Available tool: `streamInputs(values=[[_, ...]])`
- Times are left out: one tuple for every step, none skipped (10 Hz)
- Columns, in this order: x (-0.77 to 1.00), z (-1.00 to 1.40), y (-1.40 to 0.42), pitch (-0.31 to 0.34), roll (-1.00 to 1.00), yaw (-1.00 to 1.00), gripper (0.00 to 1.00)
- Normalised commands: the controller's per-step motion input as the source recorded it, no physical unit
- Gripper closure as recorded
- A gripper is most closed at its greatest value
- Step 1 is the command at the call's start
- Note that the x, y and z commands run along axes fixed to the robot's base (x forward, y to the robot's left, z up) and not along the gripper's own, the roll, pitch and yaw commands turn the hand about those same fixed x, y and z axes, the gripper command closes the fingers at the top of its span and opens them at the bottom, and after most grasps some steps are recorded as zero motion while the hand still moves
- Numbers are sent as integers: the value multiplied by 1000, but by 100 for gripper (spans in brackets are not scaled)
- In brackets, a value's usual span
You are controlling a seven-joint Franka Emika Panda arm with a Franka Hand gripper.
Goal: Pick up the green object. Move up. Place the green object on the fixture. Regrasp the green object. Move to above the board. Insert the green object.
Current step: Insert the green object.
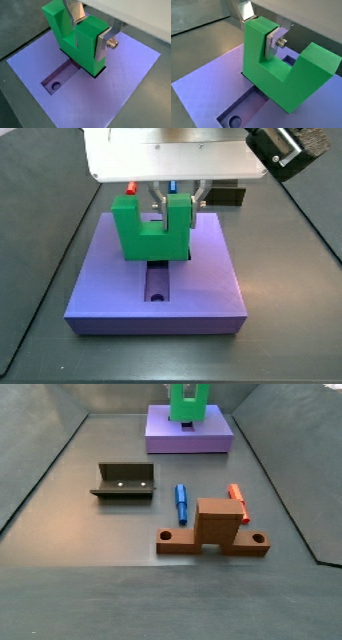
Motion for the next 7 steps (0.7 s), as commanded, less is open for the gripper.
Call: streamInputs(values=[[0,-263,-11,-1,-50,0,100],[0,-369,0,0,-34,0,100],[0,-683,0,-41,-13,-57,100],[0,-760,0,-44,0,-63,100],[23,-940,0,-33,37,-63,100],[0,-917,0,-4,117,-66,100],[0,0,0,0,0,0,100]])
